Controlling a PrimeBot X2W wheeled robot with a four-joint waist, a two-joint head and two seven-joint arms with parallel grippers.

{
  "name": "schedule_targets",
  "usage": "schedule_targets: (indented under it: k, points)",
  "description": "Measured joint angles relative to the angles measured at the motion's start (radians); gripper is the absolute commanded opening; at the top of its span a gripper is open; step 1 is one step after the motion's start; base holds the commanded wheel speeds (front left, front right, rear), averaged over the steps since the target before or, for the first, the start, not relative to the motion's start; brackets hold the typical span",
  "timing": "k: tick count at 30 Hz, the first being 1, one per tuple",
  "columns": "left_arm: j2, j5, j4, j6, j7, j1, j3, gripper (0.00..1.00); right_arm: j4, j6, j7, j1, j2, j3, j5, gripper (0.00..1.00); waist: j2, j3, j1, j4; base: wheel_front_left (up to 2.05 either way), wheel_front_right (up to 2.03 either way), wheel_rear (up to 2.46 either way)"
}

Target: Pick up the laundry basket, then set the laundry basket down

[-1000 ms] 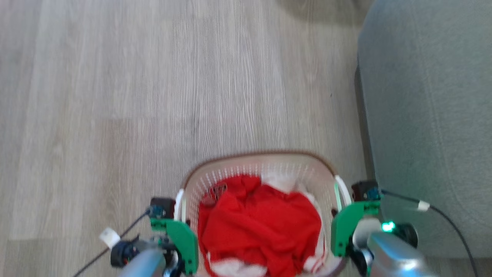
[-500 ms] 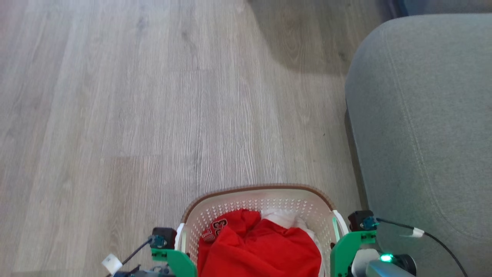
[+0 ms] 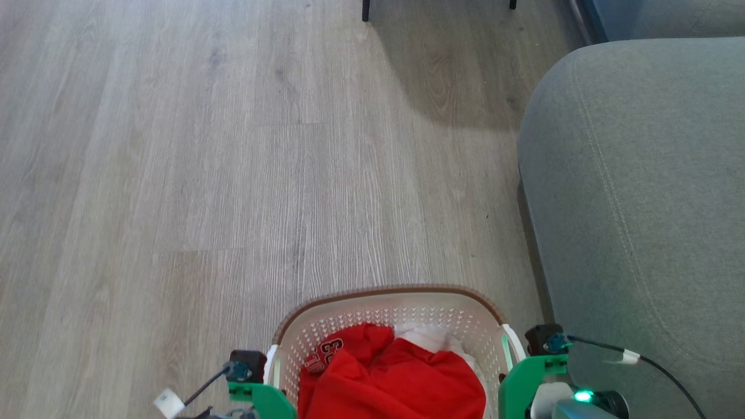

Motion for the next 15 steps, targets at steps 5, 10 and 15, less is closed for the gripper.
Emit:
schedule_targets:
  k: [5, 10, 15]
  points:
    - [0.001, -0.012, 0.002, 0.001, -0.006, 0.011, -0.016, 0.0, 0.004, 0.0, -0.003, 0.0, 0.0, 0.019, 0.023, 0.0, 0.0, -0.001, 0.0, -0.002, 0.0, 0.0, 0.0]
    - [0.001, -0.023, 0.005, 0.004, -0.006, 0.011, -0.024, 0.0, 0.007, 0.0, -0.004, 0.0, 0.0, 0.043, 0.043, 0.0, 0.0, -0.001, 0.0, -0.004, 0.0, 0.0, 0.0]
    - [0.001, -0.03, 0.007, 0.004, -0.006, 0.011, -0.029, 0.0, 0.009, 0.0, -0.012, 0.0, 0.0, 0.062, 0.059, 0.0, 0.0, 0.001, 0.0, -0.005, 0.0, 0.0, 0.0]
